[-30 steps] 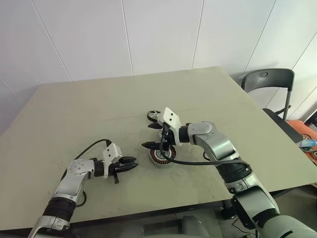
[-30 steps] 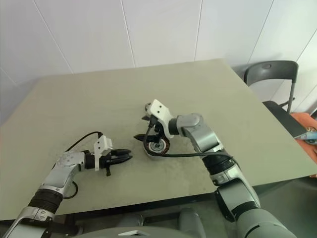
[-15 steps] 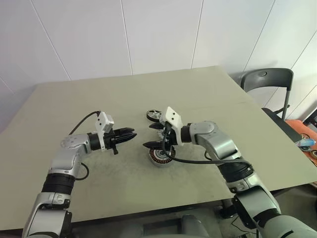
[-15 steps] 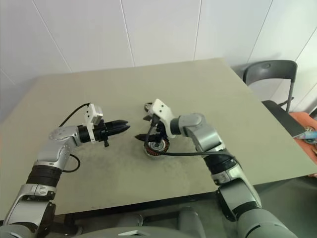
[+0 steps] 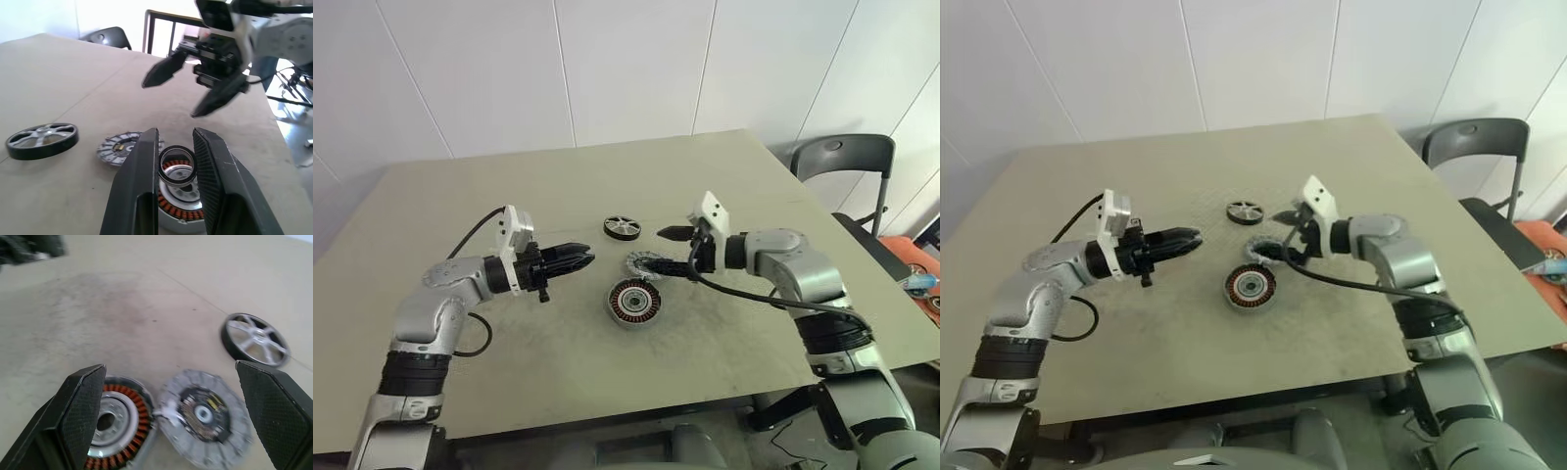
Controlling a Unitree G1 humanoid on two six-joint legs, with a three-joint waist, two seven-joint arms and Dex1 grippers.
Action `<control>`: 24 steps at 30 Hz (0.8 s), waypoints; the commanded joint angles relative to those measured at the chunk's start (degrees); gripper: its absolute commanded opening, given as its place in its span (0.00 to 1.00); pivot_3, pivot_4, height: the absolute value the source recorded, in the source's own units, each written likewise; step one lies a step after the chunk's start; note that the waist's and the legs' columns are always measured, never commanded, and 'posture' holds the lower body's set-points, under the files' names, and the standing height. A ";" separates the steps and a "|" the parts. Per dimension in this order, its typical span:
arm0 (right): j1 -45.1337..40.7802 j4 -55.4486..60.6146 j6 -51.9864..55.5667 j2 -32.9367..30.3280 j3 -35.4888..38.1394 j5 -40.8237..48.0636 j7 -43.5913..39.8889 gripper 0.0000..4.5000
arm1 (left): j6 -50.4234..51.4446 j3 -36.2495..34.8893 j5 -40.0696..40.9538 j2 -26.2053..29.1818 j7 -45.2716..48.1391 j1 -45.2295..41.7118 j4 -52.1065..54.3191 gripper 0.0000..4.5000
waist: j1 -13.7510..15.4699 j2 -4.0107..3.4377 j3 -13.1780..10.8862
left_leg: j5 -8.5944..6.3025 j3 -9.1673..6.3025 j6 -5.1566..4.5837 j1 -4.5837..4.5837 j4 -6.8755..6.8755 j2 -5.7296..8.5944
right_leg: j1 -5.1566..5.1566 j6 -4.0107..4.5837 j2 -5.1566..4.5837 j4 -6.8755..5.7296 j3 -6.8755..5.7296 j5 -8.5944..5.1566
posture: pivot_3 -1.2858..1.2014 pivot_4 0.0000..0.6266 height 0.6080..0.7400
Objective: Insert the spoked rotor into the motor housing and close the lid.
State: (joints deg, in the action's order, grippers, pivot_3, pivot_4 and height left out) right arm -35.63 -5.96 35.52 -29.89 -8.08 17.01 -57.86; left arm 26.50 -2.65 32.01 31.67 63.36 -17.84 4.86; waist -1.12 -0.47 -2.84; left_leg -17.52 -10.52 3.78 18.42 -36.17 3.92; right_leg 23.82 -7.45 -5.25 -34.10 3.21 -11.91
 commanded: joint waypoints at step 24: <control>0.87 2.53 -0.55 1.42 -0.51 0.15 2.30 1.00 | -38.85 6.64 -13.77 -16.38 9.89 -7.76 -43.28 0.16 | 2.55 0.19 -0.10 | -0.05 -0.04 -0.08 -0.03 -0.84 0.04 | -0.51 -0.07 0.07 0.04 -0.02 0.20 | 0.52 0.00 1.00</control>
State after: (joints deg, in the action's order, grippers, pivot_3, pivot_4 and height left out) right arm -33.45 -4.20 35.96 -28.58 -8.84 17.03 -55.60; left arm -13.59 5.27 16.36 15.07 72.25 -25.25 -41.28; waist 1.43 -0.28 -2.95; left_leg -17.57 -10.56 3.70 18.39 -37.01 3.96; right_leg 23.31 -7.52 -5.18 -34.06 3.19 -11.71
